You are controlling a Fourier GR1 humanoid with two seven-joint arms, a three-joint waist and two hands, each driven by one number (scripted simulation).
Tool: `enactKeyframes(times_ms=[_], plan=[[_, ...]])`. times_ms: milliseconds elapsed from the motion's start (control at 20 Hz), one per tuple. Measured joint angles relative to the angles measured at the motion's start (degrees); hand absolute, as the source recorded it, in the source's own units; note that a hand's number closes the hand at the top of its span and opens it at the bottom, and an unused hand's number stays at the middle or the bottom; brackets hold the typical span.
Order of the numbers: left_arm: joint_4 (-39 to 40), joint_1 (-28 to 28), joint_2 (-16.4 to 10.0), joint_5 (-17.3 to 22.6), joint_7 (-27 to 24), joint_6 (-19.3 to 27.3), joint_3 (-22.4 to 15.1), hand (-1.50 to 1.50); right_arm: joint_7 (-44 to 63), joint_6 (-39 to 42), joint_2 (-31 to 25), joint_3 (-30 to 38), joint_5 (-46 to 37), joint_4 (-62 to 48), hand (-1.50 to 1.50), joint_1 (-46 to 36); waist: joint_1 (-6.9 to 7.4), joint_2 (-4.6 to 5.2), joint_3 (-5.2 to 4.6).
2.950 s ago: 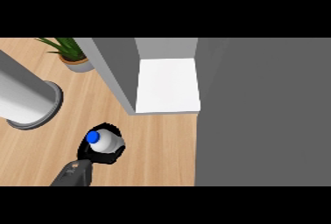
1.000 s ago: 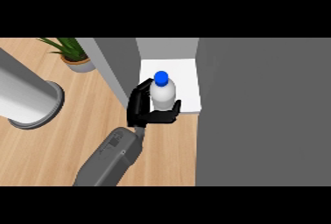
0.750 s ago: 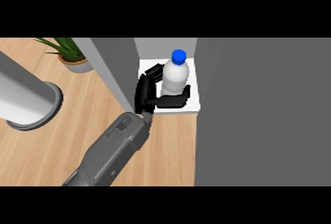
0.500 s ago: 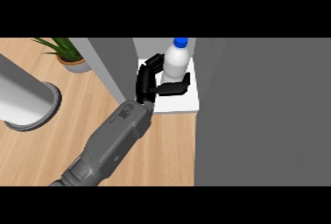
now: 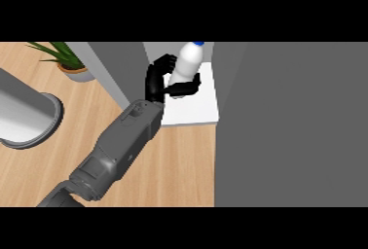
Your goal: Pick up the bottled water, place it into the cabinet and close the cabinet
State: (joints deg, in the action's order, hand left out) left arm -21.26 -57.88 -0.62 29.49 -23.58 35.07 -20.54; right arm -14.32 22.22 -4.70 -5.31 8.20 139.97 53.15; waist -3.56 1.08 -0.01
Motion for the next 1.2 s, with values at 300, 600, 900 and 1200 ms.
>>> enactKeyframes(times_ms=[300, 600, 900, 1200], plan=[[6.5, -2.7, -0.4, 1.7, -2.8, 1.4, 4.5, 1.50, -0.1, 0.9, -0.3, 0.6, 0.5, -0.3, -1.50, -0.5, -0.78, 0.40, -0.05], [11.7, -5.5, -1.9, 0.2, -5.0, 2.8, 5.1, -1.50, -0.7, 2.2, -0.9, 1.8, 1.2, -0.8, -1.50, -0.4, -1.47, 0.70, -0.05], [15.4, -8.4, -2.3, -1.8, -6.4, 6.0, 4.5, -1.50, -1.3, 3.1, -1.1, 2.0, 1.5, -1.5, -1.50, -0.8, -2.26, 1.02, -0.06], [16.2, -10.0, -1.9, -2.1, -7.3, 4.2, 4.9, -1.50, -1.5, 4.3, -1.6, 2.3, 1.9, -1.6, -1.50, -0.3, -2.47, 1.03, -0.08]])
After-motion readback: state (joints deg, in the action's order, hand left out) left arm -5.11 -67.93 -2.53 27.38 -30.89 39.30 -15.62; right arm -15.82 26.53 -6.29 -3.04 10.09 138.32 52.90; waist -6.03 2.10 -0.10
